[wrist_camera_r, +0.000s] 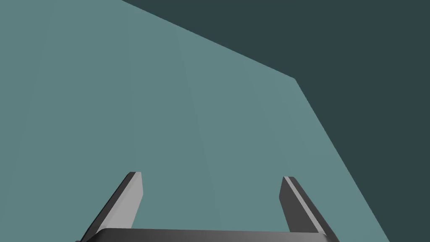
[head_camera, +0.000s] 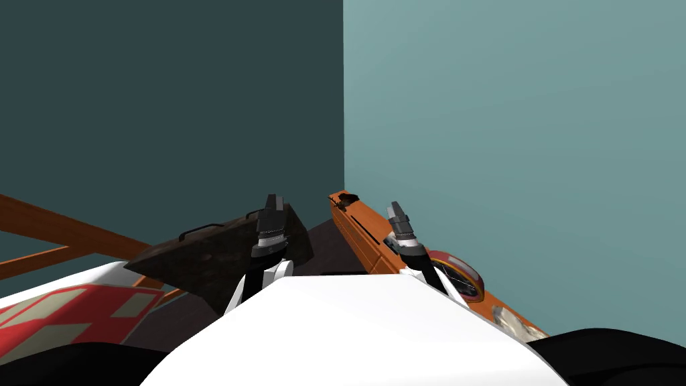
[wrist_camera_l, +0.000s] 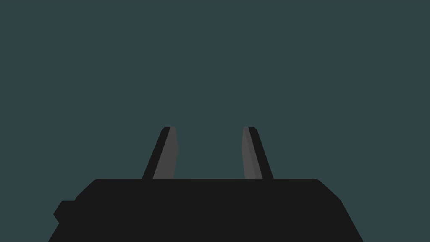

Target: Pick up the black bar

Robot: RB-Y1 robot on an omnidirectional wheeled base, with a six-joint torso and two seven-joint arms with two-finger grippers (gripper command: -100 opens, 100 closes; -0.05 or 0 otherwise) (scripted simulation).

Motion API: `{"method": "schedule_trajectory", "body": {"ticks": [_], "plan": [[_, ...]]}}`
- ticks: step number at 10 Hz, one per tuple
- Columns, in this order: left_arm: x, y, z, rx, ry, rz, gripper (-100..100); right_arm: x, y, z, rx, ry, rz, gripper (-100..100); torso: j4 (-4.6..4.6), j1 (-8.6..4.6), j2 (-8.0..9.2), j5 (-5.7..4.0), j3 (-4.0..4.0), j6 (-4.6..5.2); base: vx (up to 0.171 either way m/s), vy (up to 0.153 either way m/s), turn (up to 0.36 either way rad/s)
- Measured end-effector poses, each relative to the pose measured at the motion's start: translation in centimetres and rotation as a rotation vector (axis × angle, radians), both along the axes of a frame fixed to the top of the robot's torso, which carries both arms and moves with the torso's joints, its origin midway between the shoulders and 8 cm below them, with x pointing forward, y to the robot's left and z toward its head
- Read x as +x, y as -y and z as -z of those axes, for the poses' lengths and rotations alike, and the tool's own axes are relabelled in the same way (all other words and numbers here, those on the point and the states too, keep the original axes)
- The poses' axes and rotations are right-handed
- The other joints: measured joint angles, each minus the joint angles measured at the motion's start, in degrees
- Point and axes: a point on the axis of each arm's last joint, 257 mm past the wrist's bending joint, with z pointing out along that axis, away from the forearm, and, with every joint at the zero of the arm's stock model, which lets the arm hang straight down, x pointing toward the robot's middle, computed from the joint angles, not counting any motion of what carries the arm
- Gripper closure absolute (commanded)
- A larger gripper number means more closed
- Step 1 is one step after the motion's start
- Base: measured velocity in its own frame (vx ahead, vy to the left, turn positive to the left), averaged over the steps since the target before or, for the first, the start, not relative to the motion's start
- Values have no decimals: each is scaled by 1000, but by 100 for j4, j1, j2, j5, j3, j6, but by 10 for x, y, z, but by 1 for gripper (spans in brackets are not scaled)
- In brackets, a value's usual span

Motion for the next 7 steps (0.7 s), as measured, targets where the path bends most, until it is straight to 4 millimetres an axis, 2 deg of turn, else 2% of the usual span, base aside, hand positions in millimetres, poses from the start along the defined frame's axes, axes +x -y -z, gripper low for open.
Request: {"method": "schedule_trajectory", "body": {"ticks": [3, 5, 6, 7], "plan": [[0, 0, 0, 0, 0, 0, 0, 8, -12, 47, -67, -110, -41, -100, -1, -2, -3, 0, -1, 1, 56, 40, 137], [0, 0, 0, 0, 0, 0, 0, 2, -15, 91, -116, -202, -72, -100, -1, 0, -6, 0, -3, -3, 71, 39, 166], [0, 0, 0, 0, 0, 0, 0, 3, -18, 102, -136, -227, -84, -100, -1, -2, -6, 0, -3, 0, 64, 48, 136], [0, 0, 0, 0, 0, 0, 0, 2, -17, 122, -161, -274, -96, -100, -1, 2, -5, 0, -3, -1, 49, 41, 81]]}}
